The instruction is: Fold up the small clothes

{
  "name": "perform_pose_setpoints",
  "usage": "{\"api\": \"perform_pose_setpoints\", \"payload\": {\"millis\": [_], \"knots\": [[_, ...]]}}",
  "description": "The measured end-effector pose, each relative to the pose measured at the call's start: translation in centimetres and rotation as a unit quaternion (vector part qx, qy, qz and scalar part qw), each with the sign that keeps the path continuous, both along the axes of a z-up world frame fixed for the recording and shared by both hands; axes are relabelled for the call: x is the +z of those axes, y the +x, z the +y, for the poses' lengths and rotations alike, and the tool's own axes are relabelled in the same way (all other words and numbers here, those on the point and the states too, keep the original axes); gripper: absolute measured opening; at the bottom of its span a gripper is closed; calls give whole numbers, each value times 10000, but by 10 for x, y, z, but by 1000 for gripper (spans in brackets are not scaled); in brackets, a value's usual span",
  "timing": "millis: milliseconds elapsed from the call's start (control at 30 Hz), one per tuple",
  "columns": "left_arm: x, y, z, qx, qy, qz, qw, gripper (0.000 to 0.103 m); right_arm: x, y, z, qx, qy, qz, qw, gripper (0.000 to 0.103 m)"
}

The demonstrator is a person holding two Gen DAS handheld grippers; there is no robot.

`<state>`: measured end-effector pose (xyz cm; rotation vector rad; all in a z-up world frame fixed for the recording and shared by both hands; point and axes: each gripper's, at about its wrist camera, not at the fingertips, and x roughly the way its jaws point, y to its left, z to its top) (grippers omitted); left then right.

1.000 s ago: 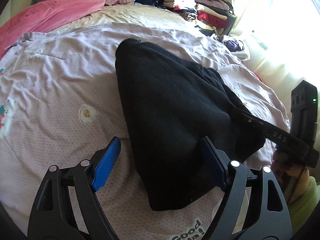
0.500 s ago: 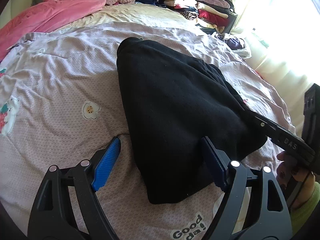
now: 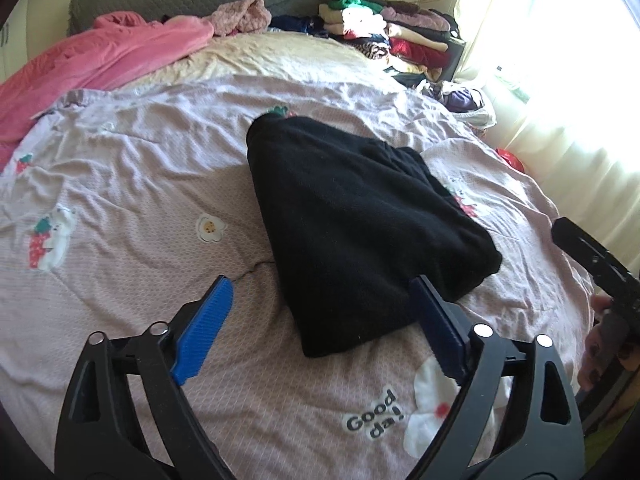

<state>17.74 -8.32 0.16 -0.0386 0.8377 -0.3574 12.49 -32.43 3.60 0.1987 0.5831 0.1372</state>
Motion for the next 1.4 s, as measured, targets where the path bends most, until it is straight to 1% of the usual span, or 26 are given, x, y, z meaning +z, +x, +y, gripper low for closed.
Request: {"api": "perform_pose_setpoints", "payload": {"millis": [100,167,300,500,600,833,1033,1167,1267,1400], "knots": [[10,-11,4,31,23,-180,9998,93,11,-12,5,6,-108,-173,9998,99],[18,-18,7,71,28,-289,9996,93,19,-21,10,-22,-252,-335,9991,99],[31,-30,13,113,8,-477,9988,94,31,-33,16,-11,-376,-505,9980,99],[43,-38,20,172,-33,-598,9981,93,39,-36,22,19,-411,-562,9976,99],[46,-42,24,204,-7,-654,9976,94,41,-37,25,-2,-527,-599,9968,99],[43,-55,37,270,81,-671,9973,94,37,-41,32,-43,-830,-542,9951,99],[35,-63,46,344,180,-655,9971,94,23,-45,35,-66,-956,-343,9948,99],[27,-68,50,372,132,-587,9975,94,11,-51,39,-35,-1040,-231,9943,99],[23,-74,51,373,151,-587,9975,94,6,-57,42,-66,-1111,-227,9935,99],[16,-86,51,380,236,-638,9970,94,2,-70,46,-163,-1180,-339,9923,99]]}}
